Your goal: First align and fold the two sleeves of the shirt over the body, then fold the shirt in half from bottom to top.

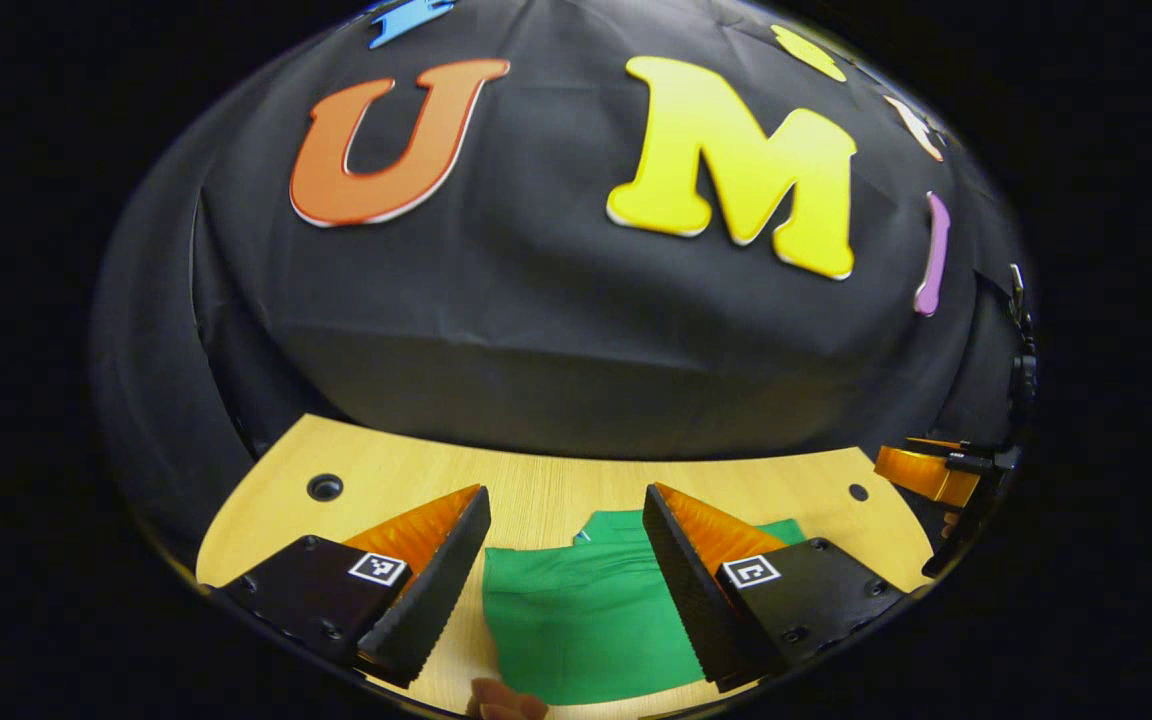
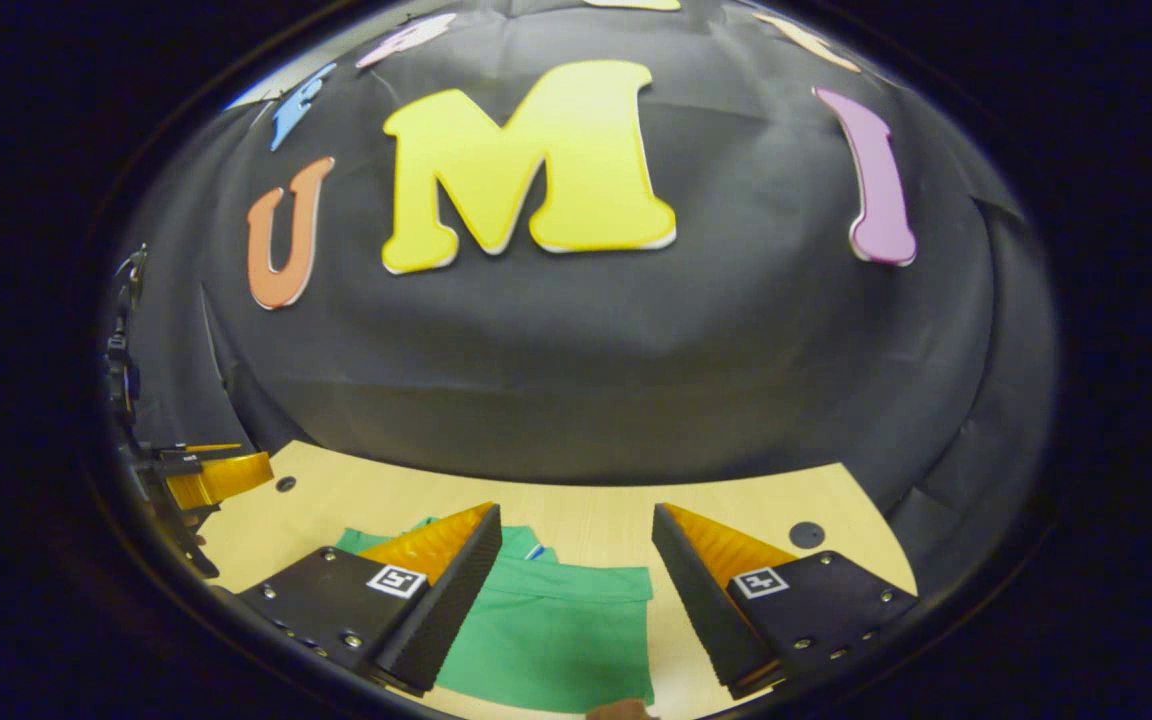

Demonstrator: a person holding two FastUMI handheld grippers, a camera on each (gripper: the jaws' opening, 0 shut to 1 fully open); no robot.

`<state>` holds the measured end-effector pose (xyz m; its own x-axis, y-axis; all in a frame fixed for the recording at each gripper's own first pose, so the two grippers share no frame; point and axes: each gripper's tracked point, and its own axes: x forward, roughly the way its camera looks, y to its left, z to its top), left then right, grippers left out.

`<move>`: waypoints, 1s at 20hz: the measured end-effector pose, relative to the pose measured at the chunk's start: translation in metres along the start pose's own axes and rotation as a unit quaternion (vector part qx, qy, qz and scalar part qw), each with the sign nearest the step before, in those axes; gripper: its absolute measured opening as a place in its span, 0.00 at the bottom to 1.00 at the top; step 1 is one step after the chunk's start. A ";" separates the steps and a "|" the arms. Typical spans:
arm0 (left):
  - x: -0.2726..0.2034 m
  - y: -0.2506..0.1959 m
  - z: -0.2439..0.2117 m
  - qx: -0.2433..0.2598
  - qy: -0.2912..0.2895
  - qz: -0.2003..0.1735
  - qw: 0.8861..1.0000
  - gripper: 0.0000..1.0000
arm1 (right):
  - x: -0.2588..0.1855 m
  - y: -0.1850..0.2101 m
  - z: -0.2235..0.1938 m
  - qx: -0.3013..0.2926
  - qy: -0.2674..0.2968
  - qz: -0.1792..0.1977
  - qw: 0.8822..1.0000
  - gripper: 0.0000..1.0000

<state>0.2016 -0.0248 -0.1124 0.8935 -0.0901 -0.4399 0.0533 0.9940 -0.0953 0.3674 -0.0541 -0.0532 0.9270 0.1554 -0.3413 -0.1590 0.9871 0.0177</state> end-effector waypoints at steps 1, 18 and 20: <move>-0.021 -0.005 0.008 0.012 -0.017 -0.006 1.000 0.99 | -0.021 0.009 0.004 -0.003 -0.009 0.004 1.000 0.94; -0.253 -0.049 -0.029 0.011 -0.105 -0.037 0.994 0.98 | -0.260 0.096 -0.038 -0.042 -0.079 0.025 0.996 0.95; -0.254 -0.048 -0.031 0.024 -0.105 -0.038 0.994 0.98 | -0.263 0.104 -0.045 -0.045 -0.071 0.031 0.996 0.95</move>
<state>-0.0416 -0.0520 -0.0236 0.9590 -0.1547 -0.2375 0.1404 0.9872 -0.0757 0.0921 0.0058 -0.0037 0.9523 0.2253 -0.2058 -0.2407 0.9692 -0.0529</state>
